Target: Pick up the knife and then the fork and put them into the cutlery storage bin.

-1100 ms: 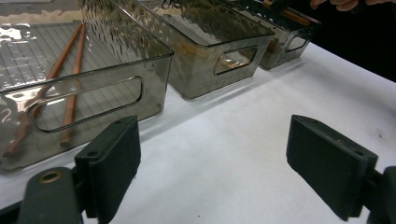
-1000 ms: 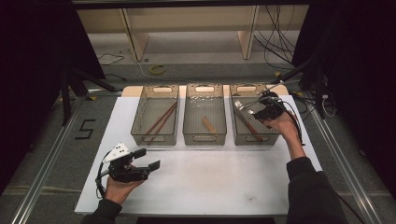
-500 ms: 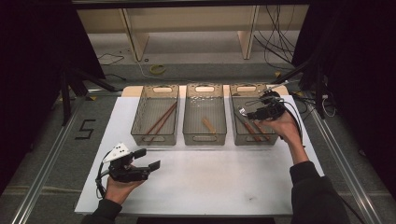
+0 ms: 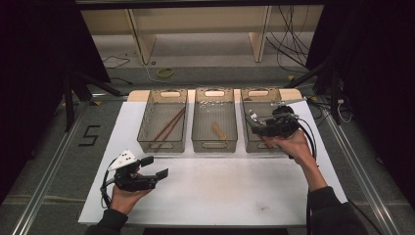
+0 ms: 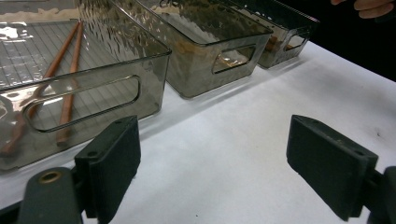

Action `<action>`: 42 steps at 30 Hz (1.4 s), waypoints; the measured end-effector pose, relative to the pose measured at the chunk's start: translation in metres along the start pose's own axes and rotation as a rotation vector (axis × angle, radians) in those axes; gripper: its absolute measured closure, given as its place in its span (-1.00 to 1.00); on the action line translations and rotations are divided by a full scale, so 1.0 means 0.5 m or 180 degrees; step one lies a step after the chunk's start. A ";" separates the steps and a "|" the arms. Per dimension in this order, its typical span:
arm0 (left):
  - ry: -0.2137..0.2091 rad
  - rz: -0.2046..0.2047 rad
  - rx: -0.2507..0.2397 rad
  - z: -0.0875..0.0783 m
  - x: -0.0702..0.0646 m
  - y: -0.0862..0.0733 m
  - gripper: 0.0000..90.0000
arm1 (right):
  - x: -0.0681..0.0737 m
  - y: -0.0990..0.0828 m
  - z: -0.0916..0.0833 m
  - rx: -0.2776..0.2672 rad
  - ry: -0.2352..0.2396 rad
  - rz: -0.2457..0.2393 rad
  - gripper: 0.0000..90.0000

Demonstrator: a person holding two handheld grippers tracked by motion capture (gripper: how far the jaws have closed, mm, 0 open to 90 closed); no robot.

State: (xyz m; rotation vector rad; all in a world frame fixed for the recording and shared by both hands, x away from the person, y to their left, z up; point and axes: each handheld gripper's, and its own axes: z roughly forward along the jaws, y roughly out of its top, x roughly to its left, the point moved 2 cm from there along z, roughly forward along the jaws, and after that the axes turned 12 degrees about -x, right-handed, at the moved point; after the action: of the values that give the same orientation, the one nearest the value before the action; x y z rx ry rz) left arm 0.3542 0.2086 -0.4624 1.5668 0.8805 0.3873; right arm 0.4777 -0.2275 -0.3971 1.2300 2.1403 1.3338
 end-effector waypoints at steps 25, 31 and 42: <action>-0.0108 -0.0063 0.0038 0.003 -0.003 -0.002 -0.61 | 0.104 -0.084 -0.065 -0.0414 0.0389 -0.0021 -0.55; -0.0127 -0.0080 0.0046 0.004 -0.004 -0.002 -0.61 | 0.116 -0.108 -0.079 -0.0493 0.0453 0.0014 -0.55; -0.0163 -0.0097 0.0050 0.006 -0.006 -0.003 -0.61 | 0.126 -0.147 -0.094 -0.0581 0.0501 0.0008 -0.56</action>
State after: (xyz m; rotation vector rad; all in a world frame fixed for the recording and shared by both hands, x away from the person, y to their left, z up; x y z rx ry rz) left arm 0.3536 0.2044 -0.4638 1.5693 0.8688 0.3180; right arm 0.3747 -0.2166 -0.4261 1.0885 2.0637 1.6356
